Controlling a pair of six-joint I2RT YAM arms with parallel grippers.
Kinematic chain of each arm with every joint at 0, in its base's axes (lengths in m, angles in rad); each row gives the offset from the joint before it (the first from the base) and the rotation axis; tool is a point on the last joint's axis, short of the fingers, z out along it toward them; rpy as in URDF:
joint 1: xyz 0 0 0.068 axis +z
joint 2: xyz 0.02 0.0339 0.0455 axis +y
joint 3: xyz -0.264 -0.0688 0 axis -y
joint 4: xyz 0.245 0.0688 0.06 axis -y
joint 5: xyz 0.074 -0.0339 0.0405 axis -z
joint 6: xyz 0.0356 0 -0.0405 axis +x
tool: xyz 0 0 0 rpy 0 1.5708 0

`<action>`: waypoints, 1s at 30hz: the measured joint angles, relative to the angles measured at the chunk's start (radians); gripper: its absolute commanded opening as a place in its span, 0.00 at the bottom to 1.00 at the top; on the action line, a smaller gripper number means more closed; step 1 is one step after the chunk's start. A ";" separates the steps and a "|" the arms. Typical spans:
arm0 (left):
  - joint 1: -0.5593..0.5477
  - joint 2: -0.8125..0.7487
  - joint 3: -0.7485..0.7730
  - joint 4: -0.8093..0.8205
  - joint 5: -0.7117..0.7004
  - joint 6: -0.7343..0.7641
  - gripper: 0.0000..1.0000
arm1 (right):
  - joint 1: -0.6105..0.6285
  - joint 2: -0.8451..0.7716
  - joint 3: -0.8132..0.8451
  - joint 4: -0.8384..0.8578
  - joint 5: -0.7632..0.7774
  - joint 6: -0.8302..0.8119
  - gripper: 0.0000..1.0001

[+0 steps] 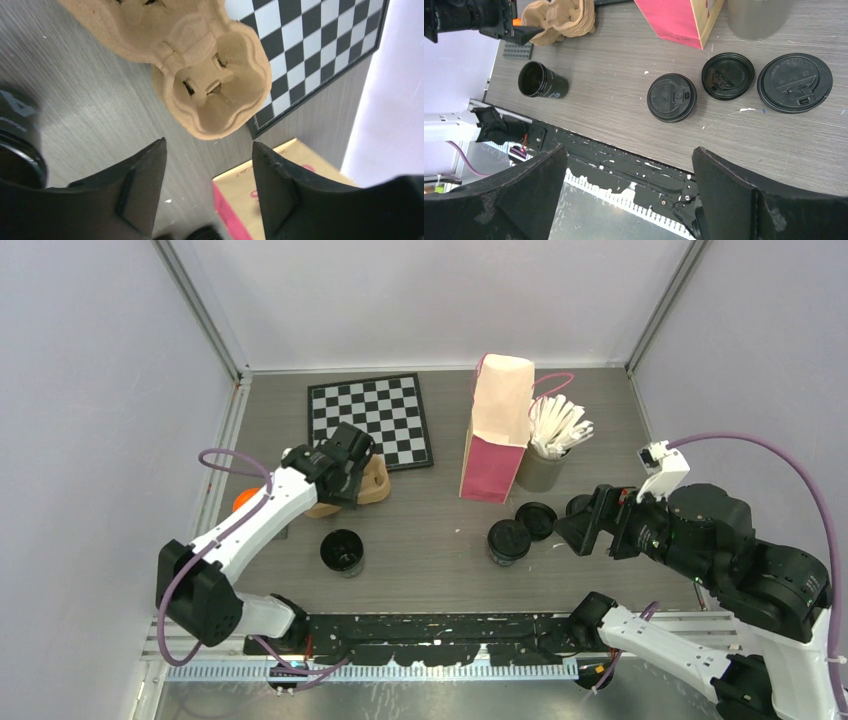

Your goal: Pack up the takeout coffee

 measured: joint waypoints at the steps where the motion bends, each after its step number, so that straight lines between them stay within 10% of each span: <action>1: 0.000 0.012 0.000 0.000 -0.006 -0.035 0.57 | 0.000 0.001 -0.001 0.000 -0.008 -0.004 0.98; 30: 0.194 0.286 0.178 -0.134 0.009 -0.192 0.40 | 0.000 0.096 -0.031 0.047 0.001 0.000 0.96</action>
